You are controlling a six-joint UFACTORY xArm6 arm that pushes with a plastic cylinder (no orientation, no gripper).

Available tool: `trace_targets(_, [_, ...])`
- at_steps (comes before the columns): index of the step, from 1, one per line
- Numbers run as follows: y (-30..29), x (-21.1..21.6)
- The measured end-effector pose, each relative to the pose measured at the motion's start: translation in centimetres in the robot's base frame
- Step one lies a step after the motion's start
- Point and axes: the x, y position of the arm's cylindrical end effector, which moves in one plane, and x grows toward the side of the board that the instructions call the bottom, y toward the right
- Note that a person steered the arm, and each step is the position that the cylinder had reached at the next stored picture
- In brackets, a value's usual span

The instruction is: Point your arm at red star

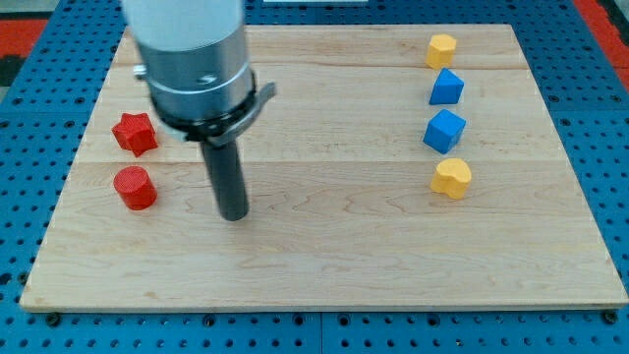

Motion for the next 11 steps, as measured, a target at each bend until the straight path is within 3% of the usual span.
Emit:
trace_targets(2, [-5.3, 0.2])
trace_targets(3, [-0.8, -1.4])
trace_targets(5, [2.0, -12.8])
trace_targets(7, [-3.0, -17.8])
trace_targets(9, [-9.0, -16.2])
trace_targets(10, [-9.6, -14.0])
trace_targets(11, [-6.1, -9.7])
